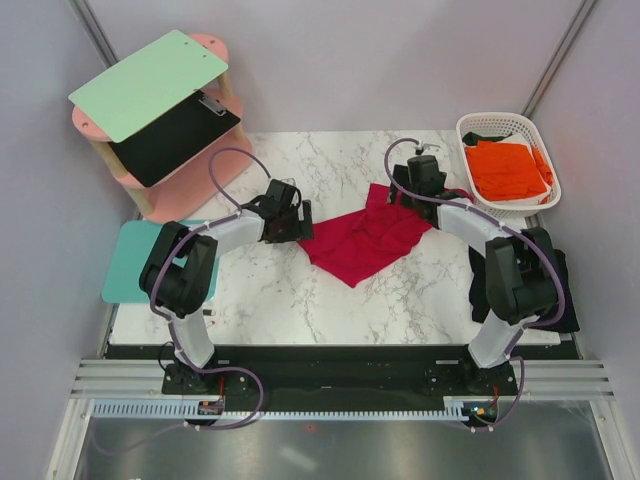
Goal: Fold and stack the t-shirts
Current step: Flatten out the tshirt
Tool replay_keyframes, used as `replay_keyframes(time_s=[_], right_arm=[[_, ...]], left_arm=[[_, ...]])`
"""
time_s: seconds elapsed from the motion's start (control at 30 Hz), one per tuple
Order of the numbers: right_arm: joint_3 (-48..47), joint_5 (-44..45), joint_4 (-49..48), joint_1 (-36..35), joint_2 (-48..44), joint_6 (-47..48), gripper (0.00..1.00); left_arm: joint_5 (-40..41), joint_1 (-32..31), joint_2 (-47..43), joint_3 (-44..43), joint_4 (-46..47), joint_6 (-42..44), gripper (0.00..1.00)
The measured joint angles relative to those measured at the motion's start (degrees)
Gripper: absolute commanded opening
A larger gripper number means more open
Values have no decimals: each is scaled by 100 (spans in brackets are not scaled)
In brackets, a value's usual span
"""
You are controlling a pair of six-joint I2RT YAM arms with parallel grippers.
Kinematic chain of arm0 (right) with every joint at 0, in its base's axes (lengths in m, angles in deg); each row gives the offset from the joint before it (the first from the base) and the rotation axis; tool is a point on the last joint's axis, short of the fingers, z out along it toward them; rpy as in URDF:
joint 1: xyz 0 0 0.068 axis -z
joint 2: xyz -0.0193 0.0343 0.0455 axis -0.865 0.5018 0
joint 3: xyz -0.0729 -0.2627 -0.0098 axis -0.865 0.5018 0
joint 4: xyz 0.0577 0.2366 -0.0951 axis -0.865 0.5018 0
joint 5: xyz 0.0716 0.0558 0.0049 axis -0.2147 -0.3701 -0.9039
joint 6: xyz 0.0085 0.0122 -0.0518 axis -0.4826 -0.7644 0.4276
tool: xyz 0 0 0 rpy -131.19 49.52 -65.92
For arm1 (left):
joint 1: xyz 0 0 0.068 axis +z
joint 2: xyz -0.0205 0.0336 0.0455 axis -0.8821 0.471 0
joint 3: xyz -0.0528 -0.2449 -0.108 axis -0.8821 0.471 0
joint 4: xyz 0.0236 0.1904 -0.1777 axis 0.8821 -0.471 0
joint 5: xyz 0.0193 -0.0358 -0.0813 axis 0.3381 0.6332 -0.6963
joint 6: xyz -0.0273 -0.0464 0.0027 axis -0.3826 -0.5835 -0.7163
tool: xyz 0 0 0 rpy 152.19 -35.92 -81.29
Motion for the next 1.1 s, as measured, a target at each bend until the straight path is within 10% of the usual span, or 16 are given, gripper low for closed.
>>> replay_keyframes(time_s=[0.37,1.1], right_arm=[[-496,-894,-48,-9,973,-66,78],[-2203,-122,542,-828,2549,197,83]], left_arm=[[142,7,490,-422,181,-146,4],[289,7,479,-540,114,-144,2]])
